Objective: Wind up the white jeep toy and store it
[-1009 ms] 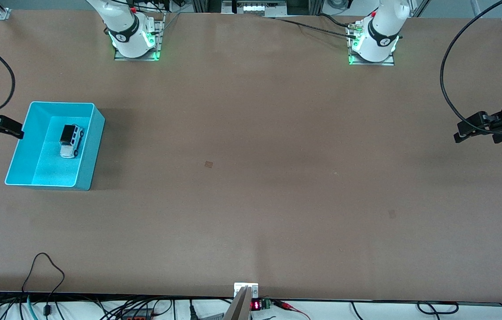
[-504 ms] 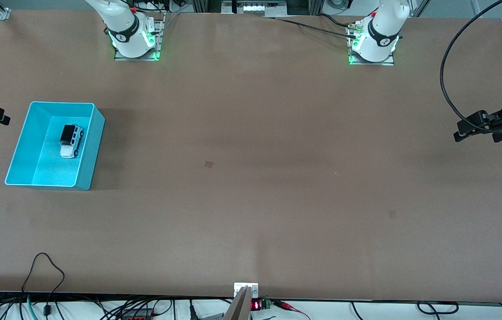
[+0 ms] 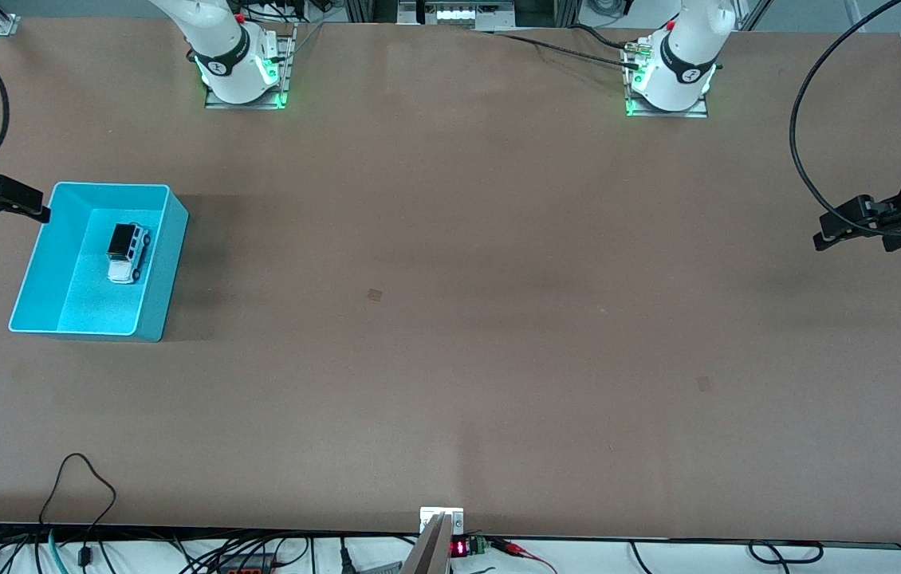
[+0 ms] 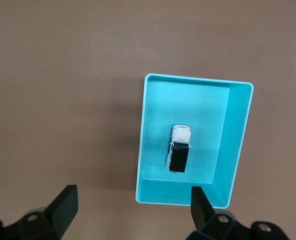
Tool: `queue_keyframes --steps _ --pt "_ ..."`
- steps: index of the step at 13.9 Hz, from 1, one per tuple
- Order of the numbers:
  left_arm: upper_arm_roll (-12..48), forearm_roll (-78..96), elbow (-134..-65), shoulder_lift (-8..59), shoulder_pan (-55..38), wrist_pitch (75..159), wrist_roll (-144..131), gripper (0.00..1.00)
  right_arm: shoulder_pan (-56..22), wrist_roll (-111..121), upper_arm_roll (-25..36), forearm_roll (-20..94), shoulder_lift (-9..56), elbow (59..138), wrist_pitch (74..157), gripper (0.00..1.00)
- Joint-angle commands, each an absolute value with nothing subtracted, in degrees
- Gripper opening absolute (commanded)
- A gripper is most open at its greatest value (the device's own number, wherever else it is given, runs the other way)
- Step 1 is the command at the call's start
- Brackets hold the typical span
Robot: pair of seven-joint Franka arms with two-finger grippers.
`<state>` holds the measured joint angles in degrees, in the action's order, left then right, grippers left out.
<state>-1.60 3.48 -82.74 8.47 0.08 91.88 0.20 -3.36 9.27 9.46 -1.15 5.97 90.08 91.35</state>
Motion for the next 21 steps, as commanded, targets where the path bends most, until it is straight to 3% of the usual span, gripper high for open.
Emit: queue_keyframes --steps 1,21 --pt "-1.76 4.04 -83.06 7.38 0.0 91.32 -0.44 1.0 -4.13 10.11 10.55 -1.14 5.71 90.17 90.18 1.0" --pt "-1.85 4.04 -83.06 7.47 0.18 91.41 -0.44 1.0 -3.78 5.89 5.71 -3.34 5.01 90.79 90.26 1.0"
